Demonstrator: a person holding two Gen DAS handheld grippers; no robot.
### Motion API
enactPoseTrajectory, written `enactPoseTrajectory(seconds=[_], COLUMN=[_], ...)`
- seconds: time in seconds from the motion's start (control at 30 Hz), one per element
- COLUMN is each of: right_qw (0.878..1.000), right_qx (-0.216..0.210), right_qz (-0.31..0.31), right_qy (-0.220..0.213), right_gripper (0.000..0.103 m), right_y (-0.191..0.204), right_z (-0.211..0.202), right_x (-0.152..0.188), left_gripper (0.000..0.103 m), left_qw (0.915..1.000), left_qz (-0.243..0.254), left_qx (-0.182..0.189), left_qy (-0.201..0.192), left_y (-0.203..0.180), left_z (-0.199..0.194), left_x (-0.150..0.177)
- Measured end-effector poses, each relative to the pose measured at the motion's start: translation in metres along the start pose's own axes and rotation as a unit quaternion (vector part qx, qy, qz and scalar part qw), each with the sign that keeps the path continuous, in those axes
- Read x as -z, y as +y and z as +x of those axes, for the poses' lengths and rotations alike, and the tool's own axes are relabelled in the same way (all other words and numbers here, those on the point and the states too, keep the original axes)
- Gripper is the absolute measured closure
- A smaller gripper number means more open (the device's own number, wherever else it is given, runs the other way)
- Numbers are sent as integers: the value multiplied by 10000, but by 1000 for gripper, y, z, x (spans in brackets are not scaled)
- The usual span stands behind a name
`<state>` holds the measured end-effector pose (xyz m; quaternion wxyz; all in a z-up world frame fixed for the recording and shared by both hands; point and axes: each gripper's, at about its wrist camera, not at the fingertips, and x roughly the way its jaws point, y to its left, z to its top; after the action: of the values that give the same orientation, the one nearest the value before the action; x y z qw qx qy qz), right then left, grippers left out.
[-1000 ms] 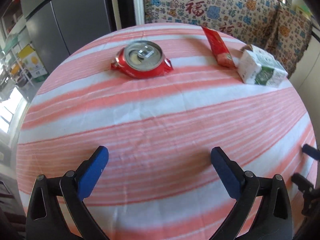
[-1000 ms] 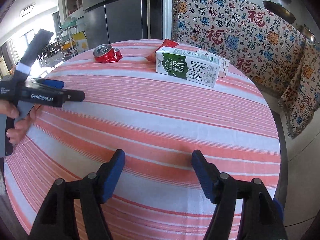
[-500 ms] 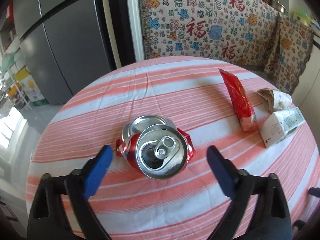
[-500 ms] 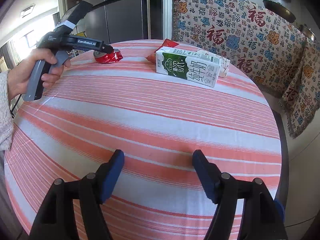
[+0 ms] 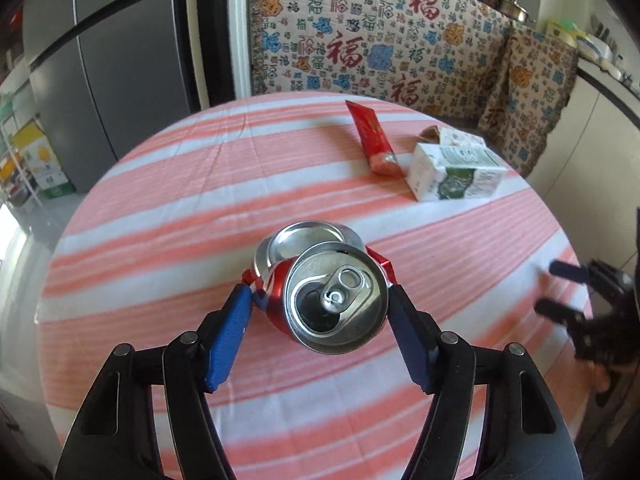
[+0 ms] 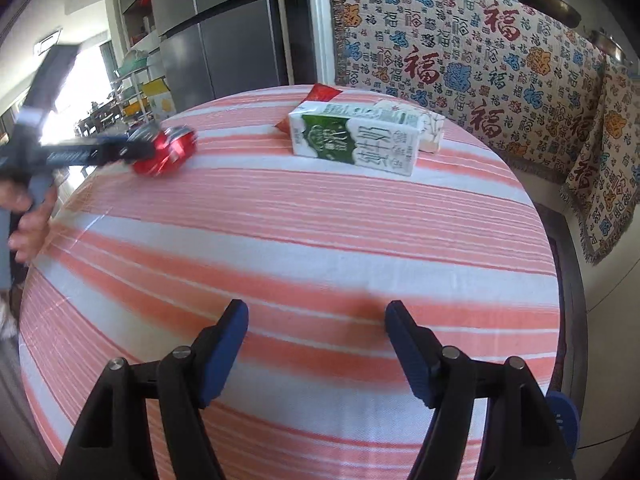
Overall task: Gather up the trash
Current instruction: 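Grasp the red crushed can with the left gripper while the right gripper grasps the milk carton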
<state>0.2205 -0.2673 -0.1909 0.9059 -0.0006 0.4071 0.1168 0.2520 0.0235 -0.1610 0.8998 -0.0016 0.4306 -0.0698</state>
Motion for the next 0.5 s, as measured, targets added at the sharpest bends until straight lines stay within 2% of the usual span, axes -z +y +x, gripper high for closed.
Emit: enactPoseTrajectory(seconds=[0.07, 0.17, 0.27, 0.37, 0.43, 0.5], right_qw=[9995, 9983, 9996, 9996, 9990, 9939], right_qx=[7, -313, -112, -3, -312, -1057], right_qz=[301, 478, 164, 124, 149, 130], right_qy=[-31, 138, 197, 247, 293, 296], right_gripper=[30, 30, 30, 30, 30, 29], right_y=[-21, -42, -45, -49, -46, -31], right_z=[10, 31, 52, 74, 85, 81], right_x=[-17, -46, -74, -94, -99, -99], left_gripper=[33, 33, 33, 33, 33, 33], left_qw=[9999, 9999, 9999, 9999, 9999, 9998], left_qz=[-131, -150, -123, -140, -113, -140], left_qx=[29, 30, 22, -9, -76, -114], left_qy=[1, -11, -61, -61, -70, -70], left_y=[-2, -3, 1, 7, 10, 14], left_z=[-1, -1, -2, 1, 1, -2], left_x=[9, 15, 15, 14, 14, 14])
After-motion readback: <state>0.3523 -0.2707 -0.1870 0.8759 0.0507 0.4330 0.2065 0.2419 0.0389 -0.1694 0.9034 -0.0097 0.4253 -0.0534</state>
